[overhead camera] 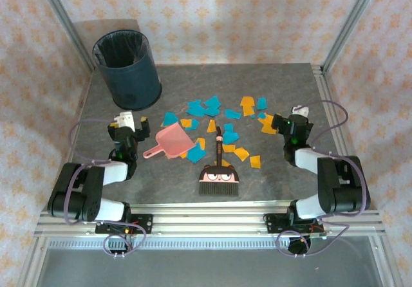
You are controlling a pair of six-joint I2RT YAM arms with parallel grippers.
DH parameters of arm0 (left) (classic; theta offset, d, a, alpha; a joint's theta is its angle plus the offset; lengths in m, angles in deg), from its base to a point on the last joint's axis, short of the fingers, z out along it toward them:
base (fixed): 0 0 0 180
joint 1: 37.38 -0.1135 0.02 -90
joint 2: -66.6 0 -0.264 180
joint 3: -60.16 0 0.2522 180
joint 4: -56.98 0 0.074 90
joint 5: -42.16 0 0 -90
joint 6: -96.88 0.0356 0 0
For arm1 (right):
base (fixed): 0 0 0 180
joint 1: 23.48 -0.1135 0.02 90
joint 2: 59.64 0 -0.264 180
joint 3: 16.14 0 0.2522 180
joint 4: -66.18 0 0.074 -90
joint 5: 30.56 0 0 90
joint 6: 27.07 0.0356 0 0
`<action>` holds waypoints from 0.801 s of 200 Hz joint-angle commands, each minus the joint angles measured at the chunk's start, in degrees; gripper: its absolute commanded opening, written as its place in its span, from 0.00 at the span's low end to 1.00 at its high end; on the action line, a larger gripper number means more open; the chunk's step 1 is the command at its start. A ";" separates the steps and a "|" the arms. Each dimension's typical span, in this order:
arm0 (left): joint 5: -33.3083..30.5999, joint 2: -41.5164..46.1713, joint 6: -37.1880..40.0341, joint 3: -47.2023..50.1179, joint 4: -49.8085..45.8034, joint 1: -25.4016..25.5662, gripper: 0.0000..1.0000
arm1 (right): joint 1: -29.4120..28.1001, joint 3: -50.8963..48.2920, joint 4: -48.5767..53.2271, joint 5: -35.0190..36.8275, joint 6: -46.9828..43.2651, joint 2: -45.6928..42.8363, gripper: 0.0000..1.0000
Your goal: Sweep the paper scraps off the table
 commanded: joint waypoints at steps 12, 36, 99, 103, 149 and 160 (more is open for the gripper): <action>-3.29 11.50 -6.62 -6.68 -21.82 0.00 1.00 | 0.33 6.07 18.54 3.40 7.13 -7.64 0.99; 2.21 15.05 -13.88 -14.00 -40.55 0.09 1.00 | 0.27 11.47 34.24 2.96 13.45 -11.15 0.99; 12.24 6.10 -28.14 -33.14 -75.51 9.68 1.00 | 0.31 13.89 52.95 -6.87 19.64 -20.15 0.99; 11.72 5.36 -28.58 -34.07 -76.85 11.08 1.00 | 0.32 13.85 53.63 -7.13 19.67 -20.71 0.99; 8.60 -1.29 -30.20 -43.95 -84.91 24.17 0.99 | 0.31 13.19 59.04 -8.64 19.05 -24.83 0.99; 8.57 -2.81 -30.20 -45.90 -85.80 26.91 0.96 | 0.31 12.99 59.33 -9.44 19.36 -24.88 0.99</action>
